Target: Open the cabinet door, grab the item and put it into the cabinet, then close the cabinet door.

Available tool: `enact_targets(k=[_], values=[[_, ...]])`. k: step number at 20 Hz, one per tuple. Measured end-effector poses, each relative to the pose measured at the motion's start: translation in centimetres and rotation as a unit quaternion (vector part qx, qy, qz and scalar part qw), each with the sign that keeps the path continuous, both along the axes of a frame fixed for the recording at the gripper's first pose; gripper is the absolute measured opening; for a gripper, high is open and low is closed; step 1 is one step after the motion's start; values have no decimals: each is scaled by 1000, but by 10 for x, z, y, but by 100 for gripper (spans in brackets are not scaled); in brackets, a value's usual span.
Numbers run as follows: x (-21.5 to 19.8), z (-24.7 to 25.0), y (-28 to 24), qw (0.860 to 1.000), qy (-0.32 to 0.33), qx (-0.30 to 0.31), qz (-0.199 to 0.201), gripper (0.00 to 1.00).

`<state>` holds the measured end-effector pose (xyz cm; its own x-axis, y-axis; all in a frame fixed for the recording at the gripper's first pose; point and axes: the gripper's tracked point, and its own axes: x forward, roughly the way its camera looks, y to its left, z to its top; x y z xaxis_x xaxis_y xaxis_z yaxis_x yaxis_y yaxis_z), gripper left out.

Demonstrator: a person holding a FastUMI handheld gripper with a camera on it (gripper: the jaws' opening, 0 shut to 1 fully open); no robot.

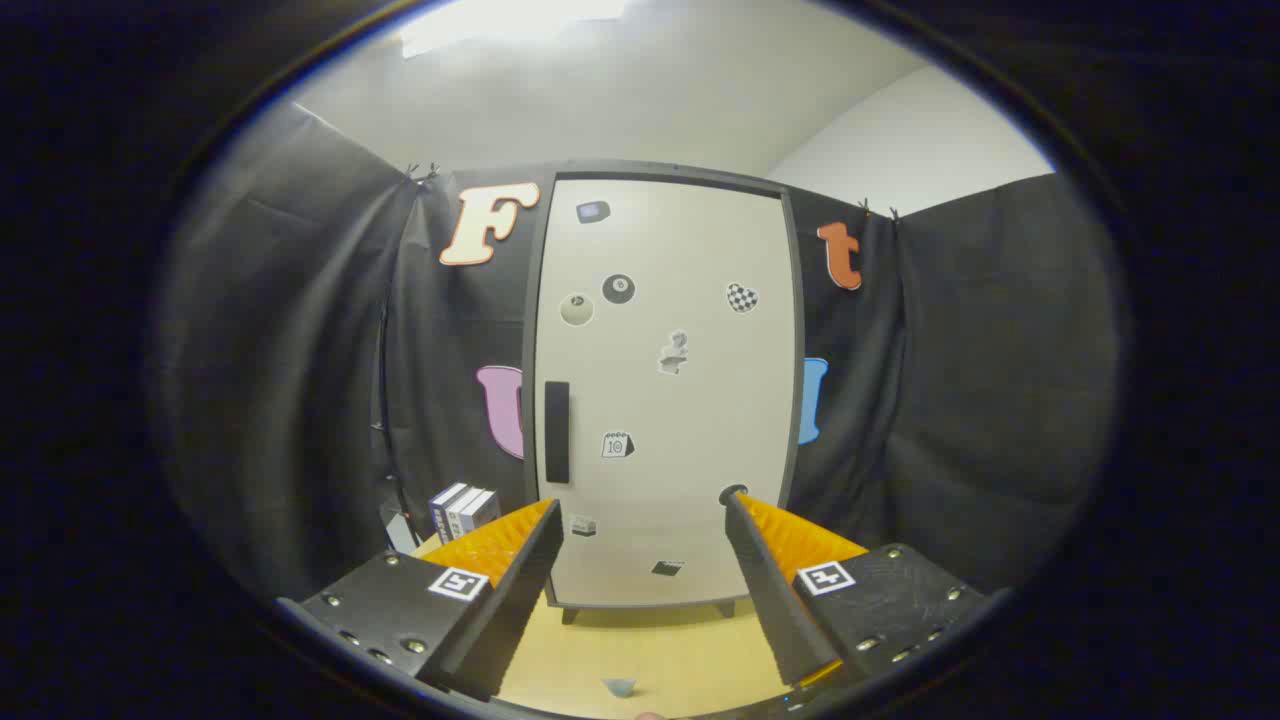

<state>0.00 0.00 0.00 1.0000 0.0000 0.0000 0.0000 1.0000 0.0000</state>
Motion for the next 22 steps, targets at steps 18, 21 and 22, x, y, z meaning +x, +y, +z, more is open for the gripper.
enact_targets(k=[18,21,22], values=[[26,-15,23,1000,8,-5,18,97],[47,-17,35,1000,9,0,28,97],[56,-18,41,999,10,2,31,97]])
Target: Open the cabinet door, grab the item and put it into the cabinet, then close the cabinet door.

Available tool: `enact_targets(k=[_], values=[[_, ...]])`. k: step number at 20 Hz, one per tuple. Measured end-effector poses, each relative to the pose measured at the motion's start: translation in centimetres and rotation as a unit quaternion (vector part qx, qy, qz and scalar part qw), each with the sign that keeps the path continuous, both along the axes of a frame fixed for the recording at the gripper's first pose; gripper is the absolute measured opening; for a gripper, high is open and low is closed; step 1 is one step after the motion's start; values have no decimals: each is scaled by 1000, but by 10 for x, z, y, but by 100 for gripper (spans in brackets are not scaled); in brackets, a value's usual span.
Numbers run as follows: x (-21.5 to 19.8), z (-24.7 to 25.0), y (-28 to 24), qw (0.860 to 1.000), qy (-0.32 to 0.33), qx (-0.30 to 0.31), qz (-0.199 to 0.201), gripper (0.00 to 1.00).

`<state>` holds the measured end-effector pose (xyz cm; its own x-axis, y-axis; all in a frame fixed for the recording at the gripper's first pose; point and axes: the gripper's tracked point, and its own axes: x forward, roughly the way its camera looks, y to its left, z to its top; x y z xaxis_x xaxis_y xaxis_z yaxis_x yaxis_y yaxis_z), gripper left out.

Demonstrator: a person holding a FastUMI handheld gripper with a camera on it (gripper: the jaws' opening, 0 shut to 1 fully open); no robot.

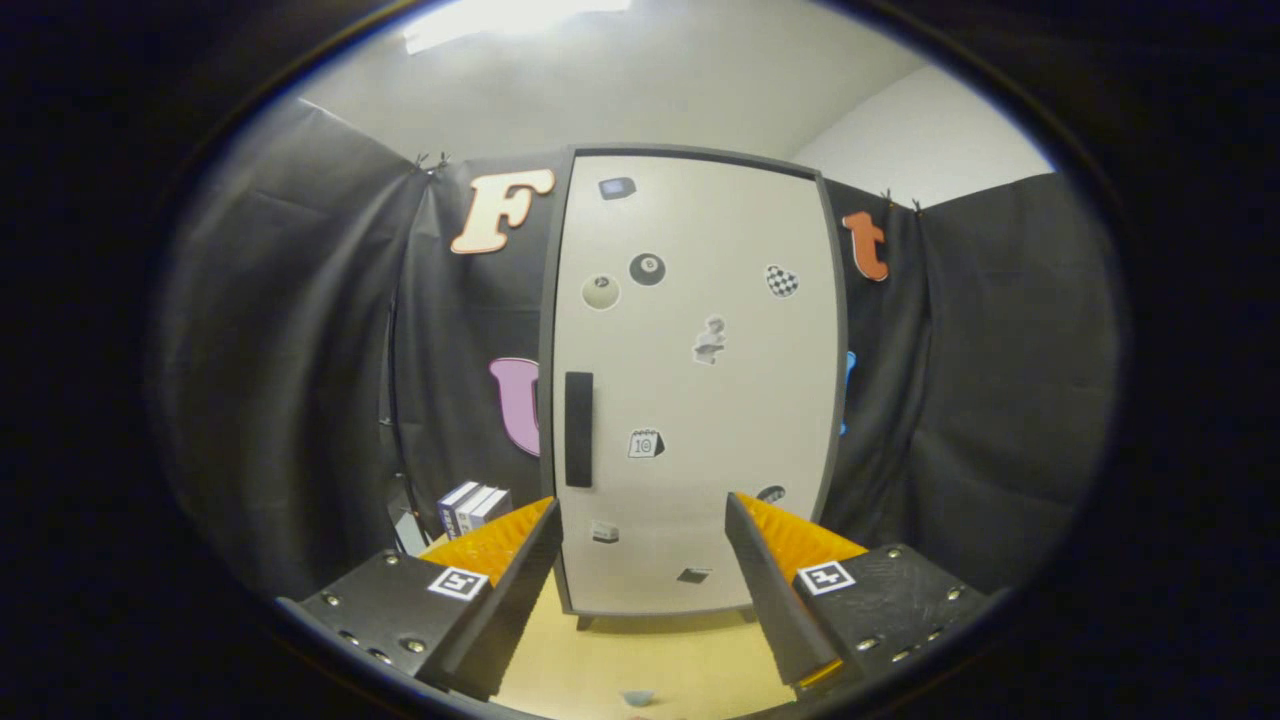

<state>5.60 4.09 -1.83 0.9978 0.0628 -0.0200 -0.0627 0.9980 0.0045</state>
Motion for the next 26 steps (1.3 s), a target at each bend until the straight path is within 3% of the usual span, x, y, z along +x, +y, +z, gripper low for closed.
enact_targets(k=[12,23,24,26], values=[[124,-16,60,999,15,15,33,97],[179,-27,75,999,23,25,27,62],[178,-26,74,999,23,30,25,62],[182,-25,76,999,24,40,28,50]])
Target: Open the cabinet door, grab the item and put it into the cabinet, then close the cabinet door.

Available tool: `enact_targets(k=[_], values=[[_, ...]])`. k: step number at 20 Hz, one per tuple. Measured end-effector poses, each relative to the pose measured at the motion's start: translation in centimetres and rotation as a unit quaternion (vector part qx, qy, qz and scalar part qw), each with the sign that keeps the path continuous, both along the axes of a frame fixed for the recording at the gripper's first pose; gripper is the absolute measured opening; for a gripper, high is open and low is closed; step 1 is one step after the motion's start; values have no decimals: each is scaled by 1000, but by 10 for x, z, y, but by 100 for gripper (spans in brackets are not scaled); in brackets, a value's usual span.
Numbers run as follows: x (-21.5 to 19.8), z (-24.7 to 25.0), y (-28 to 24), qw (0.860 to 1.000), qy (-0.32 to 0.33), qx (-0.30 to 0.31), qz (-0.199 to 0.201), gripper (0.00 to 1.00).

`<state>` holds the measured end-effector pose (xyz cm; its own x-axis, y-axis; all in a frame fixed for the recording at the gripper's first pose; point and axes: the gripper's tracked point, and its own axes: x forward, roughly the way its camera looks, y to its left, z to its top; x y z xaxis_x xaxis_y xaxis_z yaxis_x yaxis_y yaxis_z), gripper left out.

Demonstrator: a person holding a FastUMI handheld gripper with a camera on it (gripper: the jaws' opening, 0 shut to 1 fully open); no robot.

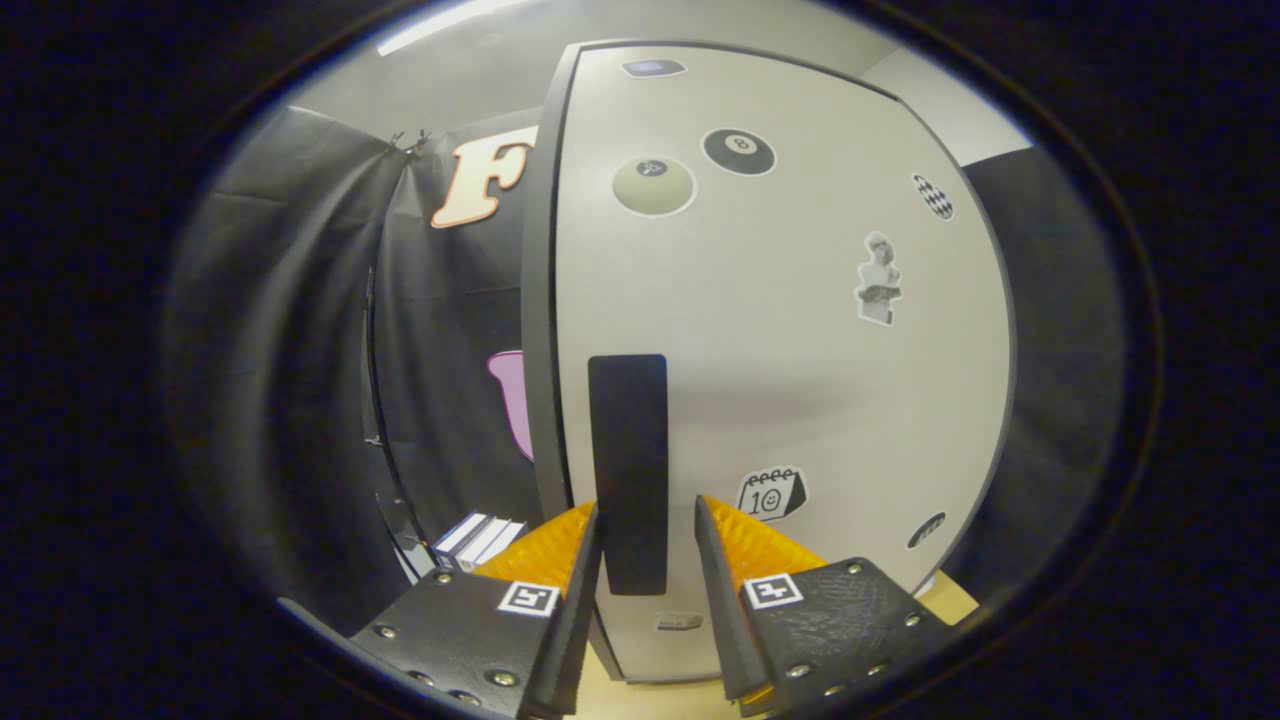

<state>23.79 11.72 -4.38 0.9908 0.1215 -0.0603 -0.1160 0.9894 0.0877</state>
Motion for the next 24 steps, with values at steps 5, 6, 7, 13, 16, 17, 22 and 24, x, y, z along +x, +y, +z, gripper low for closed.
enact_targets(k=[5,6,7,13,16,17,22,24], values=[[5,-1,5,1000,5,10,-14,33],[5,-1,4,1000,4,5,-15,29],[4,0,4,1000,-1,0,-15,29],[2,-1,3,1000,5,-1,-11,21],[-2,-2,1,1000,6,0,-7,21],[-5,-2,0,1000,5,-6,-5,21],[-30,4,-5,1000,-1,-5,-8,21],[-34,4,-7,1000,1,-2,-10,21]])
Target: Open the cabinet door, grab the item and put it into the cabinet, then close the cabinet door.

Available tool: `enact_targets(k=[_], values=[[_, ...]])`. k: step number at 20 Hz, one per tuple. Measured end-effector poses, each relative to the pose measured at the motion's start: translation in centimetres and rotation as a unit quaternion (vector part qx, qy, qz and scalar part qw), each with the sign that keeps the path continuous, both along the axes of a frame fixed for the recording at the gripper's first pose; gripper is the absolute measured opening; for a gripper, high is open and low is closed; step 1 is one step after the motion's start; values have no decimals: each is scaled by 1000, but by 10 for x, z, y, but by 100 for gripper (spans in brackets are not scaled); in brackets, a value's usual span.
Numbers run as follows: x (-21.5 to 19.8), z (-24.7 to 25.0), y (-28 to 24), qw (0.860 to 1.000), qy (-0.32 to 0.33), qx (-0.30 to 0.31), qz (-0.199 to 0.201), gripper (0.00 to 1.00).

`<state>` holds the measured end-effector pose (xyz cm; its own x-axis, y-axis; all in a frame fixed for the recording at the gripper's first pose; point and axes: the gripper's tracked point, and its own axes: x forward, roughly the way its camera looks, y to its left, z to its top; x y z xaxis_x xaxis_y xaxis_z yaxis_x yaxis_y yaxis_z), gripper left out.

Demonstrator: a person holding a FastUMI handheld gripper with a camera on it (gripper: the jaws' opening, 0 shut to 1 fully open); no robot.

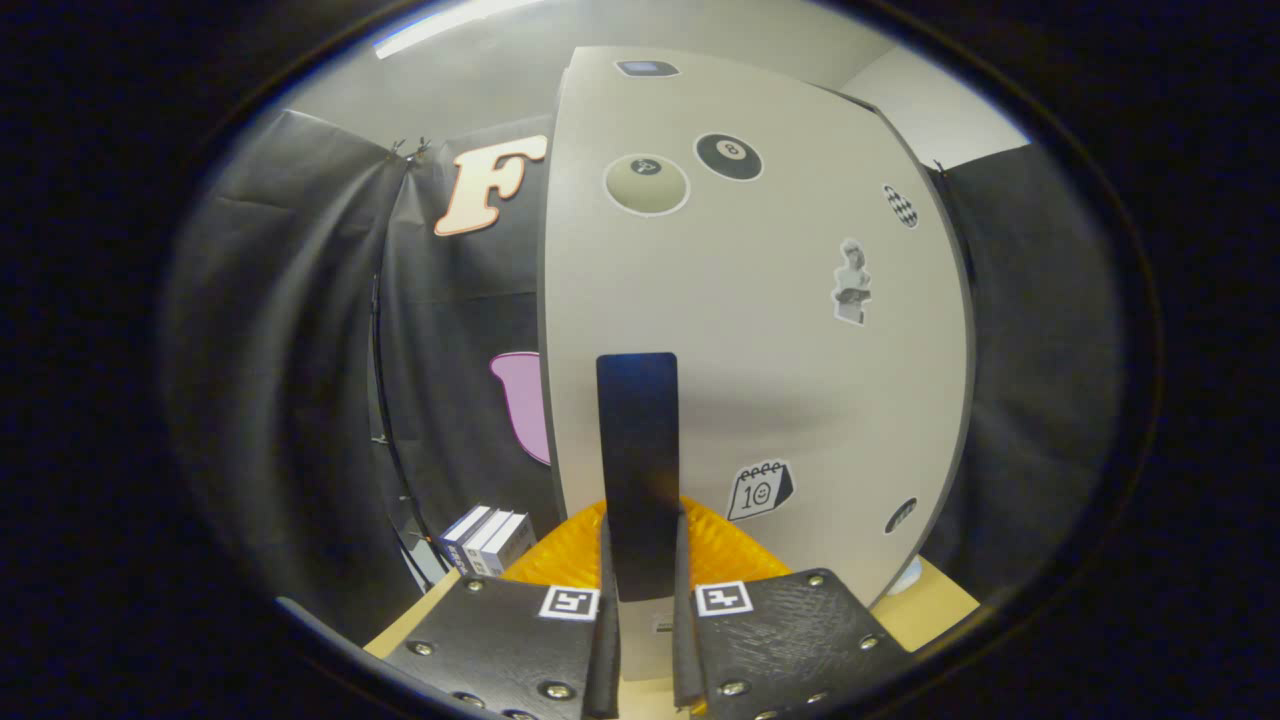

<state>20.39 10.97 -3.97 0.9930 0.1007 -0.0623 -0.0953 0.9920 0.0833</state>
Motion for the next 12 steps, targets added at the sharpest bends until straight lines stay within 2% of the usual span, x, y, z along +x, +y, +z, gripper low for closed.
enact_targets(k=[12], values=[[-15,-2,-16,1000,8,16,10,21]])
